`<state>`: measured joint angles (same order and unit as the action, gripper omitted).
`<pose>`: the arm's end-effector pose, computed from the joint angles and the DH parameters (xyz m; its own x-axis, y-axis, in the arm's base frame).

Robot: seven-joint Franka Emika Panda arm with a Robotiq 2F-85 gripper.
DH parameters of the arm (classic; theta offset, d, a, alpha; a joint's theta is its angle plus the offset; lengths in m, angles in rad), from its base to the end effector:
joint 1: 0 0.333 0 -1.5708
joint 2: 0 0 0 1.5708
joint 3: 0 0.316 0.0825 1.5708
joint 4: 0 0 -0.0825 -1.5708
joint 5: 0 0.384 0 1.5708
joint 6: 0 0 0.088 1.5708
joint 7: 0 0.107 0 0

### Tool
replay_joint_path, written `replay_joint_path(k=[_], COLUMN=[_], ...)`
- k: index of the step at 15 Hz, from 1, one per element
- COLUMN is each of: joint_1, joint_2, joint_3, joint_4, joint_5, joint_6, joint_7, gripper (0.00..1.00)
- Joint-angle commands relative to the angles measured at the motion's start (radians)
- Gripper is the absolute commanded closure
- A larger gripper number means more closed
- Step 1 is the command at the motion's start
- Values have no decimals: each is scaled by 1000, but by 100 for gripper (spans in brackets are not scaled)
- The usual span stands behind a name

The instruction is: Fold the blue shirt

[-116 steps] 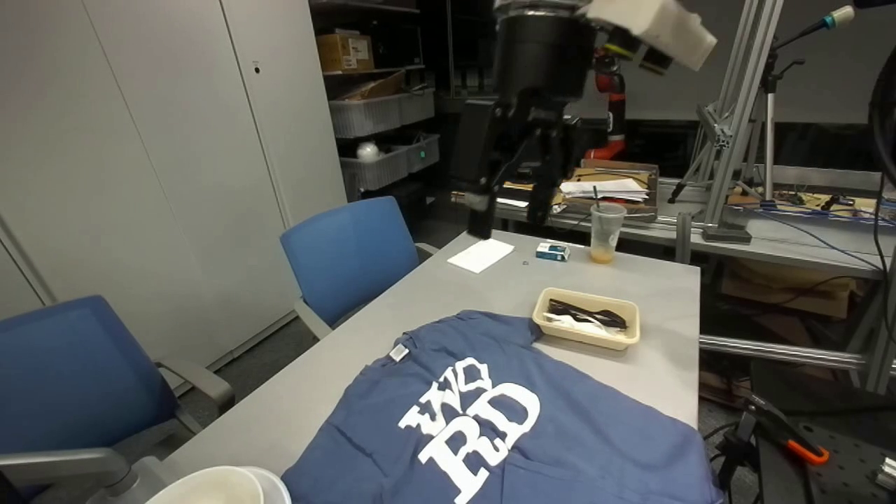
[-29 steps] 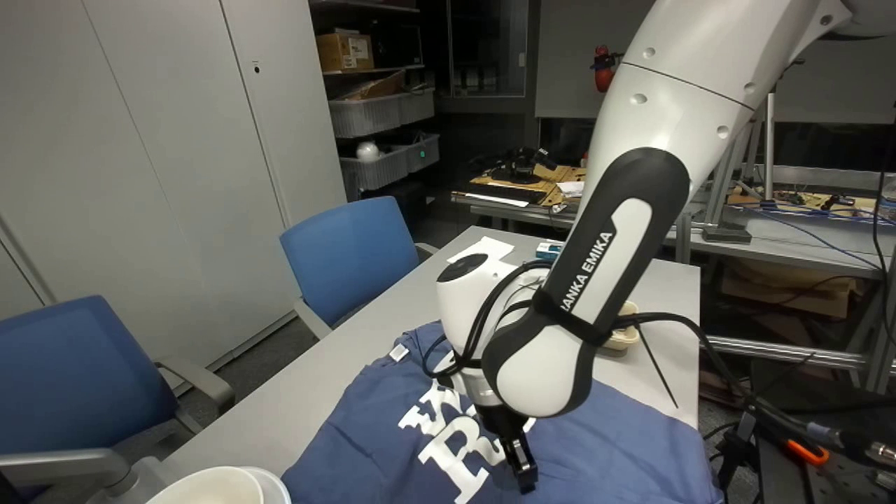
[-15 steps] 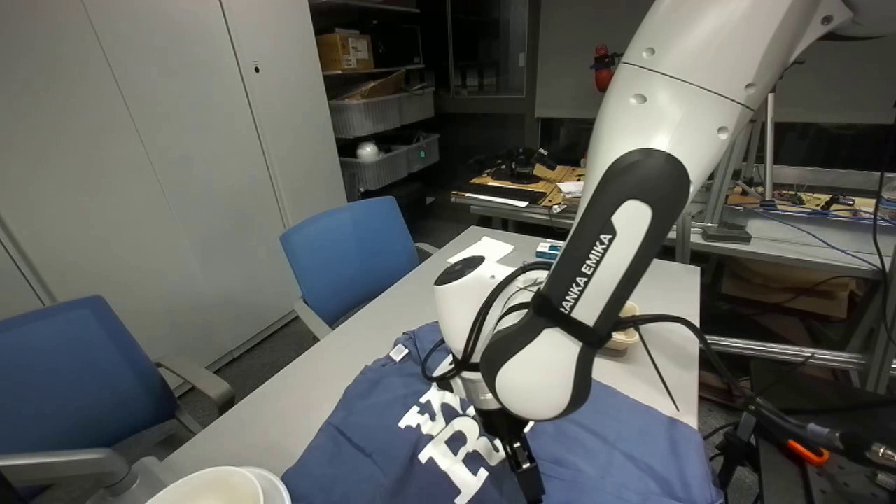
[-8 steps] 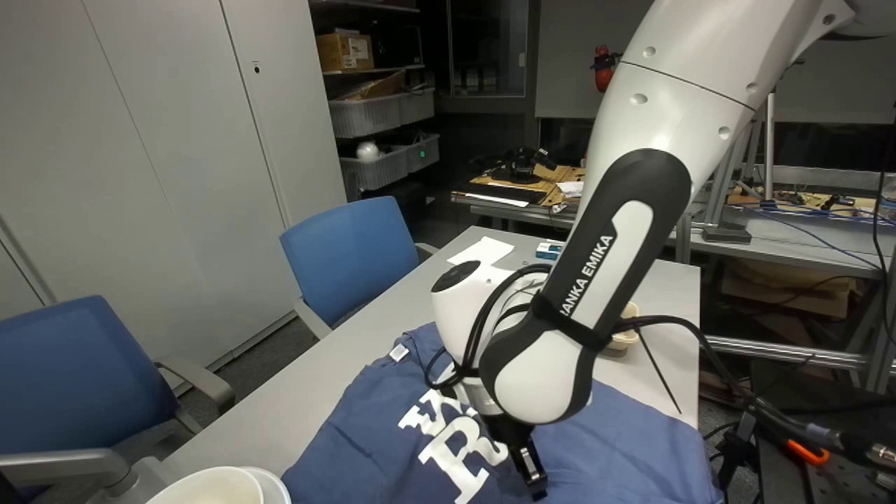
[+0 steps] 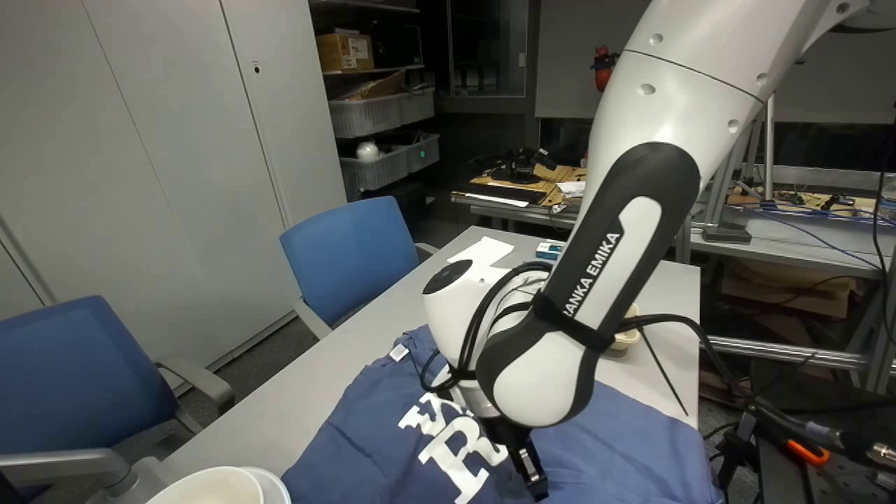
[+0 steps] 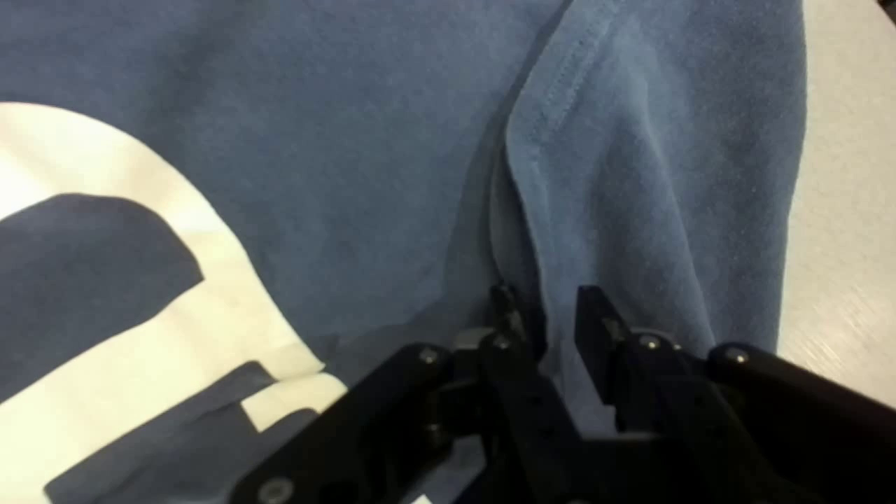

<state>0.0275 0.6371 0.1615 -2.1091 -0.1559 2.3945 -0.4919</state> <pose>0.5157 0.1045 0.0889 0.6517 0.7071 -0.2745 0.6856 -0.7039 -0.1857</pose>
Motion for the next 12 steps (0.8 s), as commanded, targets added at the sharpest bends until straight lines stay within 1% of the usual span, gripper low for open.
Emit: replay_joint_path(k=[1,3,5,7,9,12], joint_1=[40,51,49,65,121,178], joint_2=[-55,-63,-63,-82,-111,-113], joint_3=[-16,-15,-7,-21,-74,-117], joint_4=[-1,14,31,40,65,157], joint_5=[-48,-54,-36,-54,-167,-312], joint_6=[-48,-71,-91,-97,-85,-111], joint_7=[61,71,76,104,177,253], gripper=[99,100,99,99,99,99])
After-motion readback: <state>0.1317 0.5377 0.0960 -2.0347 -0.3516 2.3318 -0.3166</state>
